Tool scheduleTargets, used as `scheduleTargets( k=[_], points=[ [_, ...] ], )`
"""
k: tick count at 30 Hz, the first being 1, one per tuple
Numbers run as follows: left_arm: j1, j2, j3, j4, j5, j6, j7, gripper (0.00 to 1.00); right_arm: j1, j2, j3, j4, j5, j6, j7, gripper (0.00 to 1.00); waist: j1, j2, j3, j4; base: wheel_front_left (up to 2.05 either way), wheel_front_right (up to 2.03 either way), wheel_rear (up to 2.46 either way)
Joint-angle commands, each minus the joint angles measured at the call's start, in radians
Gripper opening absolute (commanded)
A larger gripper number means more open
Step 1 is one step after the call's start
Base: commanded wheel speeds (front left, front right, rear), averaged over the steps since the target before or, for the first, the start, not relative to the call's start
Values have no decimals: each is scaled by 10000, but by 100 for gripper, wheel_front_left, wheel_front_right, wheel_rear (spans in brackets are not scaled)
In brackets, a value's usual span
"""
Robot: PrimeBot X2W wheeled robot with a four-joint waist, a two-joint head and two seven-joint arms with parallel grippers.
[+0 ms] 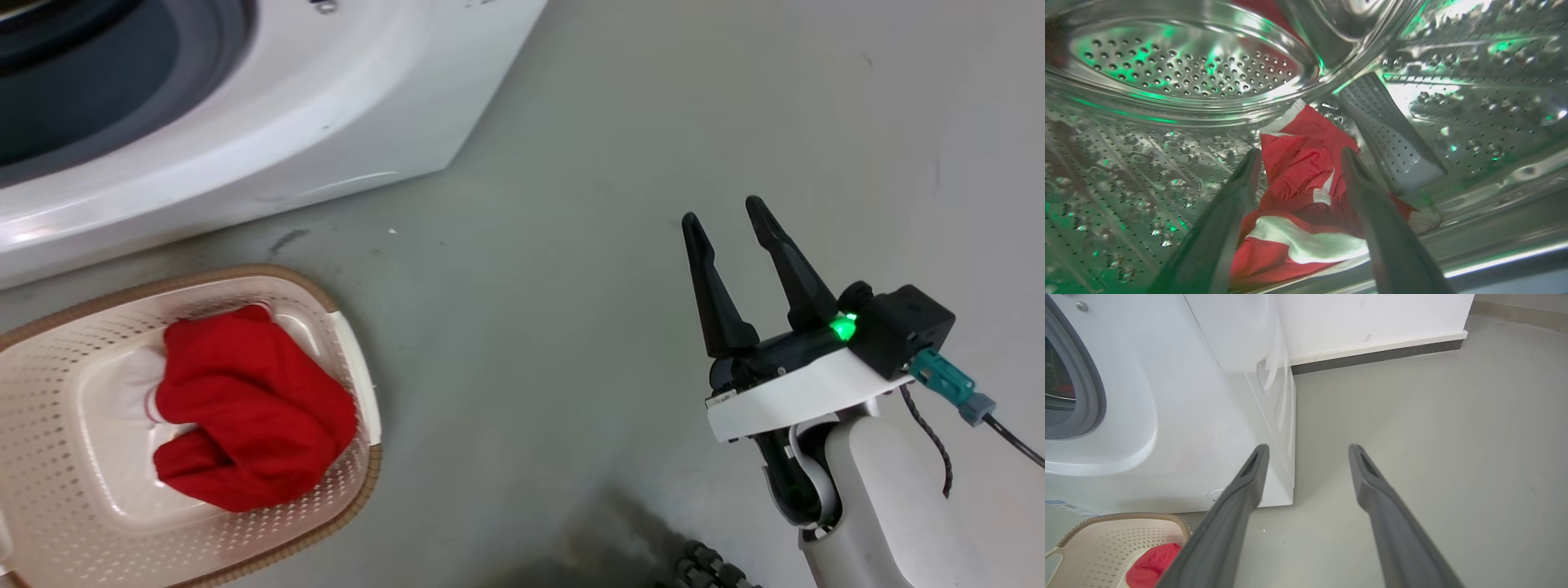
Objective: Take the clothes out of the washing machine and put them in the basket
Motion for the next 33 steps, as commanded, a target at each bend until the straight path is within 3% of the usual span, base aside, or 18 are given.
scheduleTargets(
  k=[1, 7, 14, 19, 28, 29, 30, 31, 32, 33],
  points=[
    [-208, 118, -241, 54, -177, -7, 242, 100, -187, 4, 27, -34, 35, -7, -47, 100, -1, 0, 206, -217, 0, 0, 0],
    [-1002, 1224, -1461, 190, -1187, 0, 1960, 100, -321, 5, 264, -149, 343, -7, -43, 100, -1, 0, 628, -602, 0, 0, 0],
    [-924, 2392, -1830, -27, -2013, -2, 3231, 100, -307, 7, 446, -170, 571, -7, -45, 100, -1, 0, 1045, -955, 0, 0, 0],
    [-641, 2855, -1704, -346, -2277, 26, 3770, 100, -366, 7, 539, -252, 643, -7, -46, 100, -1, 0, 1318, -1108, 0, 0, 0],
    [-172, 3251, -1494, -1072, -2516, 465, 4757, 100, -361, 5, 730, -337, 735, -7, -45, 100, -1, 0, 1605, -1318, 0, 0, 0],
    [-124, 3290, -1478, -1169, -2533, 520, 4822, 93, -368, 5, 728, -329, 752, -7, -45, 100, -1, 0, 1618, -1339, 0, 0, 0],
    [-57, 3322, -1473, -1283, -2547, 595, 4861, 53, -373, 5, 716, -324, 767, -7, -45, 100, -1, 0, 1623, -1350, 0, 0, 0],
    [-24, 3378, -1452, -1442, -2499, 678, 4829, 22, -370, 7, 721, -330, 781, -7, -45, 100, -1, 0, 1634, -1361, 0, 0, 0],
    [-16, 3417, -1415, -1547, -2453, 802, 4784, 0, -358, 7, 727, -348, 798, -7, -45, 100, -1, 0, 1640, -1373, 0, 0, 0],
    [36, 3436, -1411, -1639, -2461, 861, 4812, 0, -349, 5, 731, -363, 816, -7, -45, 100, -1, 0, 1636, -1383, 0, 0, 0]
  ],
)
